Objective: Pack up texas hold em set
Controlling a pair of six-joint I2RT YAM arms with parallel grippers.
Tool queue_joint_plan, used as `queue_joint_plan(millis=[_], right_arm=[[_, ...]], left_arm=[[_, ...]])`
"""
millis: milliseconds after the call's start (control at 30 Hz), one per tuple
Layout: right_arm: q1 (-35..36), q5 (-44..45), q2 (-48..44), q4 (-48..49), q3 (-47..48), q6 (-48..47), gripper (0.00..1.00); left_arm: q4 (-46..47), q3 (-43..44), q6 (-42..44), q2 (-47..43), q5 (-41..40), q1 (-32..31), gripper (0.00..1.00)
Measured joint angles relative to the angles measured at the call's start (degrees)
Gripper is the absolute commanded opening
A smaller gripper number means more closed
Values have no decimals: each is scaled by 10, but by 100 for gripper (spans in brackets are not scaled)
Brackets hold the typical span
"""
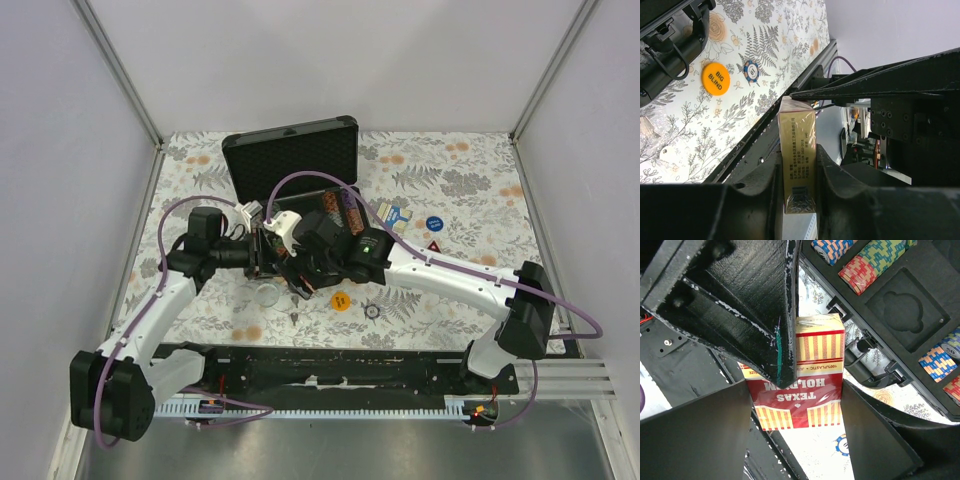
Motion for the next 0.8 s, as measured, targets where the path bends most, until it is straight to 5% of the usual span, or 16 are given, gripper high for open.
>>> queue_joint_plan(millis=[100,167,567,800], right_arm=[[0,8,0,0,0,-1,94],[0,16,0,8,0,-3,98],[-12,106,-101,22,-59,9,98],[-95,147,-180,19,-97,73,98]], left_arm=[[0,1,0,5,0,0,2],[-1,4,2,9,-1,-2,2],[66,30,-38,23,-155,-7,2],[146,33,-104,66,-287,-7,2]])
